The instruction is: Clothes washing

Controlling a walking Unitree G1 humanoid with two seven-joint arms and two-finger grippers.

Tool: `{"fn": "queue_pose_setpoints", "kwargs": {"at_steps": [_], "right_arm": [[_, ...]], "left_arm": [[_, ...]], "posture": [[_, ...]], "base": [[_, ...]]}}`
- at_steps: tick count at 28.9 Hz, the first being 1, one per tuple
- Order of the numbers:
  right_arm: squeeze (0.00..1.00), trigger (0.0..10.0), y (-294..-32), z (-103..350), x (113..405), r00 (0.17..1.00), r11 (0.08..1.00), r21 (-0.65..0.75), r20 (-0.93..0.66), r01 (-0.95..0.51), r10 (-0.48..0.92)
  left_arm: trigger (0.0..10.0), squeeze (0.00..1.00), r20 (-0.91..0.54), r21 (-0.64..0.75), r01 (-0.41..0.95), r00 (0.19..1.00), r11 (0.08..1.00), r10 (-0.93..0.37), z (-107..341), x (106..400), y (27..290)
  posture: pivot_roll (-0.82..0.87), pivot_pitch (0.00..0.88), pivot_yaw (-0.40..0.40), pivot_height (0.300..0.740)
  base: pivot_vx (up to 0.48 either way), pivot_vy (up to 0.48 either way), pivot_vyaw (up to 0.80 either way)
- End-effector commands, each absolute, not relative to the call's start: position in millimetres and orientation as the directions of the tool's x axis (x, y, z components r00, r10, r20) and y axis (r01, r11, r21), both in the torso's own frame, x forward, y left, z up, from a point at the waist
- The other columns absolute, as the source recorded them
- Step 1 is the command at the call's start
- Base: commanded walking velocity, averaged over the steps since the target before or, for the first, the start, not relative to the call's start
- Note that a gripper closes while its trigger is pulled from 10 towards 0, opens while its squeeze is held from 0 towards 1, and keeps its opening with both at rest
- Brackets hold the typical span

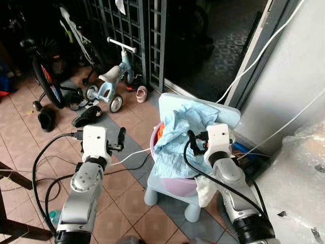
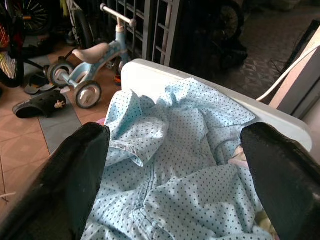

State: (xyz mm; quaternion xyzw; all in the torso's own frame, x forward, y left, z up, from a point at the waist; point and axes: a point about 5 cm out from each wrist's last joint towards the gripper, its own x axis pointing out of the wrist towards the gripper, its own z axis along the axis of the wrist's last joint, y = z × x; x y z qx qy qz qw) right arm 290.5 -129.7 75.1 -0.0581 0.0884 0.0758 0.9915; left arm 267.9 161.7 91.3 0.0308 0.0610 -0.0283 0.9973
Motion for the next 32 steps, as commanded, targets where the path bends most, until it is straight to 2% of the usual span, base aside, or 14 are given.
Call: {"fn": "queue_pose_setpoints", "kwargs": {"at_steps": [1, 7, 13, 18, 20, 21, 23, 25, 32], "right_arm": [[0.00, 10.0, -130.5, 69.8, 290.4, 0.961, 0.978, -0.107, -0.230, -0.181, 0.153], [0.00, 10.0, -130.8, 60.7, 297.1, 0.942, 0.969, -0.136, -0.297, -0.205, 0.157], [0.00, 10.0, -128.8, 55.7, 297.7, 0.926, 0.961, -0.148, -0.336, -0.232, 0.172], [0.00, 10.0, -132.4, 41.1, 294.0, 0.886, 0.972, -0.098, -0.439, -0.212, 0.149], [0.00, 10.0, -133.8, 31.7, 297.3, 0.835, 0.983, -0.036, -0.534, -0.181, 0.134], [0.00, 10.0, -133.8, 31.7, 297.3, 0.835, 0.983, -0.036, -0.534, -0.181, 0.134], [0.00, 10.0, -133.5, 29.4, 299.5, 0.820, 0.984, -0.018, -0.556, -0.177, 0.137], [0.00, 10.0, -131.9, 26.9, 300.9, 0.808, 0.978, -0.057, -0.574, -0.199, 0.131], [0.00, 10.0, -119.1, 10.5, 294.7, 0.734, 0.973, -0.025, -0.661, -0.230, 0.157]], "left_arm": [[10.0, 0.00, -0.114, 0.055, 0.060, 0.992, 0.997, -0.053, 92.8, 270.6, 158.9], [10.0, 0.00, -0.105, 0.043, 0.038, 0.994, 0.998, -0.033, 92.3, 272.8, 157.6], [10.0, 0.00, -0.100, 0.055, 0.026, 0.995, 0.998, -0.021, 95.3, 271.1, 158.7], [10.0, 0.00, -0.140, 0.082, 0.005, 0.990, 0.997, 0.007, 88.9, 261.1, 164.4], [10.0, 0.00, -0.199, 0.128, -0.009, 0.979, 0.992, 0.034, 81.1, 250.3, 171.9], [10.0, 0.00, -0.199, 0.128, -0.009, 0.979, 0.992, 0.034, 81.1, 250.3, 171.9], [10.0, 0.00, -0.238, 0.143, 0.000, 0.971, 0.990, 0.034, 75.4, 245.7, 173.0], [10.0, 0.00, -0.294, 0.174, 0.064, 0.956, 0.983, -0.010, 69.4, 235.5, 170.0], [10.0, 0.00, -0.348, 0.207, 0.187, 0.931, 0.960, -0.106, 70.3, 220.5, 166.4]], "posture": [[-0.03, 0.000, -0.003, 0.740], [-0.02, 0.000, -0.018, 0.740], [0.00, 0.000, -0.024, 0.740], [0.03, 0.000, -0.038, 0.740], [0.05, 0.000, -0.039, 0.740], [0.05, 0.000, -0.039, 0.740], [0.05, 0.006, -0.036, 0.740], [0.06, 0.036, -0.013, 0.740], [0.07, 0.112, 0.000, 0.740]], "base": [[0.289, 0.000, 0.00], [0.267, 0.000, 0.00], [0.000, 0.000, 0.00], [0.000, 0.000, 0.00], [0.000, 0.000, 0.00], [0.000, 0.000, 0.00], [0.000, 0.000, 0.00], [0.000, 0.000, 0.00], [0.000, 0.000, 0.00]]}}
